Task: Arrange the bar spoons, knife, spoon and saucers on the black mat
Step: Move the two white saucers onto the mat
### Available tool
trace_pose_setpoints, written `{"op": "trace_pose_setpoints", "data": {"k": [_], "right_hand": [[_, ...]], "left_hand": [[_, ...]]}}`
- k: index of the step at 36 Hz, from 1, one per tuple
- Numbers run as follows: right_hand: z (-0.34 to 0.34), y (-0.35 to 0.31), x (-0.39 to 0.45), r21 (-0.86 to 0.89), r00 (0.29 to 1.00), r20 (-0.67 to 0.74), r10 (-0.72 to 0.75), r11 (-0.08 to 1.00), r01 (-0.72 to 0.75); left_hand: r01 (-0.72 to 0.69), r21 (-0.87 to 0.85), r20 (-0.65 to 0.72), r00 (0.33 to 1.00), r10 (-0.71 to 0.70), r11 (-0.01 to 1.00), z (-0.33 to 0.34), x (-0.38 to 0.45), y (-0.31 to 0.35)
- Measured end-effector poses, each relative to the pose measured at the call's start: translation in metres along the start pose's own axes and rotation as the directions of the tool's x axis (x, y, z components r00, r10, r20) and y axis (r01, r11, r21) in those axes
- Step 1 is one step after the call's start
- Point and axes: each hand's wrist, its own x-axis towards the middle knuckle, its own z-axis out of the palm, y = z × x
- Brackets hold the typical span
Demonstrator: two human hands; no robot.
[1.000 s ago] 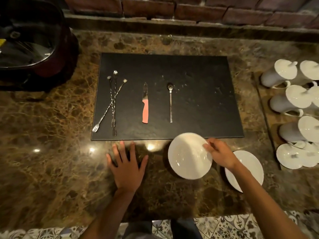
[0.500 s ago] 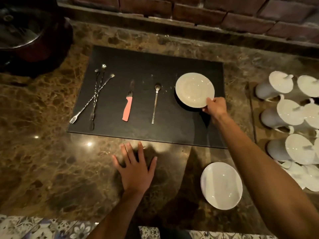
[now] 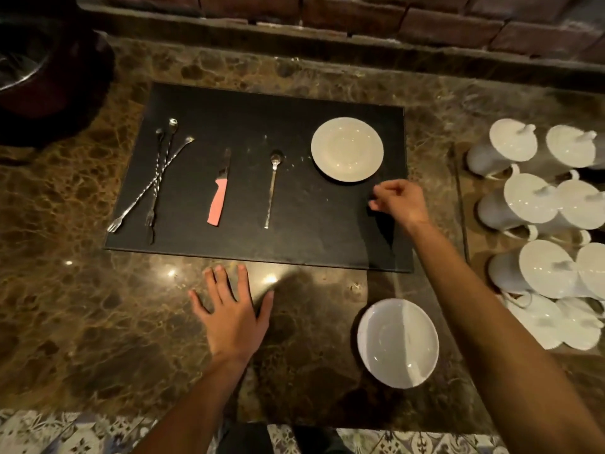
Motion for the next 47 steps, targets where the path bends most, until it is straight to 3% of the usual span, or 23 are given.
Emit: {"op": "trace_pose_setpoints", "data": {"k": [3,7,9,13,18,22,25,29,33,42,47], "right_hand": [[-0.038,0.017,-0.052,-0.430,0.964,0.266,-0.015,0.893,0.132],[-0.077,0.052,-0.105,-0.668,0.837,0.522,0.163,0.689,0.282],[-0.085,0.068,-0.118,-0.734,0.816,0.541,0.204,0.588,0.340],[-0.087,0.093,-0.122,-0.788,0.875,0.467,0.128,0.510,0.345],[-0.074,0.092,-0.120,-0.721,0.902,0.429,0.047,0.619,0.311],[-0.056,0.081,-0.102,-0.618,0.969,0.233,-0.079,0.758,0.210],[-0.040,0.073,-0.085,-0.554,0.996,0.066,-0.052,0.829,0.080],[-0.021,0.064,-0.068,-0.417,0.999,-0.034,0.024,0.908,-0.036],[-0.008,0.057,-0.058,-0.394,0.995,-0.099,0.020,0.917,-0.058],[0.004,0.045,-0.057,-0.307,0.994,-0.049,0.101,0.945,-0.111],[-0.007,0.044,-0.063,-0.321,0.990,-0.105,0.095,0.939,-0.125]], "left_hand": [[-0.011,-0.007,0.003,1.000,0.011,1.000,0.000,-0.001,-0.001],[-0.002,-0.052,0.028,1.000,0.003,0.999,-0.004,0.000,0.000],[0.010,-0.063,0.050,0.999,-0.006,0.998,-0.009,-0.001,0.001],[0.035,-0.085,0.094,0.995,-0.027,0.996,-0.015,-0.001,0.003],[0.050,-0.086,0.127,0.991,-0.039,0.995,-0.015,-0.001,0.003],[0.052,-0.098,0.120,0.992,-0.040,0.994,-0.015,0.000,0.003],[0.052,-0.100,0.120,0.992,-0.040,0.994,-0.015,-0.001,0.003],[0.056,-0.105,0.124,0.991,-0.043,0.993,-0.015,0.000,0.003],[0.054,-0.100,0.119,0.992,-0.042,0.994,-0.013,0.000,0.002],[0.049,-0.083,0.132,0.991,-0.038,0.995,-0.014,0.000,0.001],[0.062,-0.108,0.138,0.989,-0.047,0.992,-0.018,0.000,0.003]]}}
